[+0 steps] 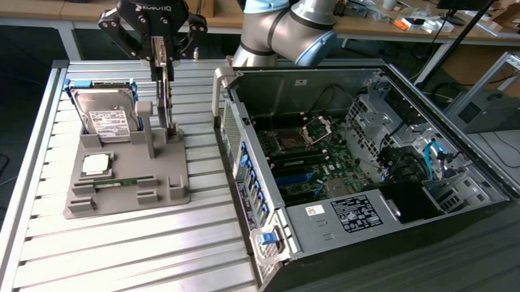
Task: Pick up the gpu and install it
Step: 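Pick up the gpu and move the gpu toward the slot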
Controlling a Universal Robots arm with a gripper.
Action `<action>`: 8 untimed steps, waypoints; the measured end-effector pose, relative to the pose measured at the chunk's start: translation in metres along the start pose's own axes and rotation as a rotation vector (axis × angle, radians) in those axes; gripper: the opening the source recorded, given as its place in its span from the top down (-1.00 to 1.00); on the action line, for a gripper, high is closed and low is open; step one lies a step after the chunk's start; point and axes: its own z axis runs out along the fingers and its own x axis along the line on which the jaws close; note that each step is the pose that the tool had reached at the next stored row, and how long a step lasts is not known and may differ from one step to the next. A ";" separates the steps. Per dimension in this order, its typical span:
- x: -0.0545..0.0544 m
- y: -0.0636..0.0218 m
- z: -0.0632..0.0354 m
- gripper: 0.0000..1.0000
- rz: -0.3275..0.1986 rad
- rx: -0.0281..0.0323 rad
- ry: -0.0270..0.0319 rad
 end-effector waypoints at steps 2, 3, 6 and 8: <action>0.000 0.0000 -0.0002 0.46 0.000 -0.0001 0.0000; 0.000 0.0000 -0.0003 0.46 0.000 0.0000 0.0000; 0.000 0.0000 -0.0008 0.46 0.000 0.0000 0.0000; 0.000 0.0001 -0.0016 0.46 0.000 0.0001 0.0002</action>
